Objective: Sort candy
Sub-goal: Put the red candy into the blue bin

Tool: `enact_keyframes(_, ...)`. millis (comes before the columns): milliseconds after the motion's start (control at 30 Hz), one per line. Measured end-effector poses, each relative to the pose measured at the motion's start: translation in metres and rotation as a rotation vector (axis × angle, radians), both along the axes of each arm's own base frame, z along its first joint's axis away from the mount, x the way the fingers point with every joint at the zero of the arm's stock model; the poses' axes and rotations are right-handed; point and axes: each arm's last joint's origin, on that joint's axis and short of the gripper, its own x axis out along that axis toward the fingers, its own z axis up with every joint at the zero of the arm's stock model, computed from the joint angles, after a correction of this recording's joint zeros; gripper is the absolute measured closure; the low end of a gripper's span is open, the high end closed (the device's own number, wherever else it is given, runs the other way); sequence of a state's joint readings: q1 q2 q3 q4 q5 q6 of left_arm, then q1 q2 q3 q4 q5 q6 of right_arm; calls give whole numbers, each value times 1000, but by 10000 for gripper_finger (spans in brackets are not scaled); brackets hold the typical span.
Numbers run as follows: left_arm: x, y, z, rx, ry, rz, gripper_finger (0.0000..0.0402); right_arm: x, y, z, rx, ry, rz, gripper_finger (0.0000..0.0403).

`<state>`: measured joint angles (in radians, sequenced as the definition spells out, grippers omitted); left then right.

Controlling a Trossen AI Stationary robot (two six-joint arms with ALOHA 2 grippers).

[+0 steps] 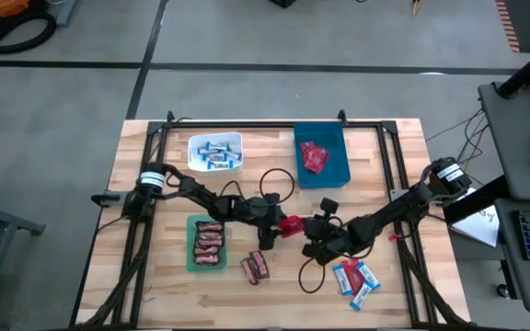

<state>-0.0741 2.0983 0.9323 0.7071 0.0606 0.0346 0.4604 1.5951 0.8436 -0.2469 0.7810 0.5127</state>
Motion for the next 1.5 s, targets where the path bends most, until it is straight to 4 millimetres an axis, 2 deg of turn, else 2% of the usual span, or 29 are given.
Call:
enact_keyframes(100,-1,-1,1,59,-3,-4,275,0,1,0,1,2,4,394)
enact_keyframes(200,-3,0,3,79,12,-7,361,-1,1,1,18,-6,-2,394)
enact_keyframes(267,-4,2,8,79,18,0,386,-1,2,3,73,-7,6,394)
enact_keyframes(467,-9,2,29,199,25,-31,381,-4,0,19,211,-69,-22,370)
enact_keyframes(567,-13,3,41,274,46,-32,394,-8,-1,34,240,-121,-20,336)
enact_keyframes(733,-17,6,55,345,50,-2,393,-14,-4,55,275,-192,-14,262)
enact_keyframes(933,-18,4,61,347,32,2,392,-13,-7,57,278,-202,-26,184)
enact_keyframes(1100,-15,-3,66,340,8,-15,392,-6,-17,48,274,-192,-89,156)
enact_keyframes(1200,-13,-9,69,330,-5,-45,392,-2,-22,43,264,-177,-103,160)
enact_keyframes(1300,-13,-11,69,329,-5,-51,392,1,-21,43,231,-165,-52,190)
enact_keyframes(1400,-13,-11,70,306,-10,-40,391,4,-19,45,228,-164,7,260)
enact_keyframes(1500,-13,-11,70,299,-8,-36,388,6,-17,47,235,-174,51,360)
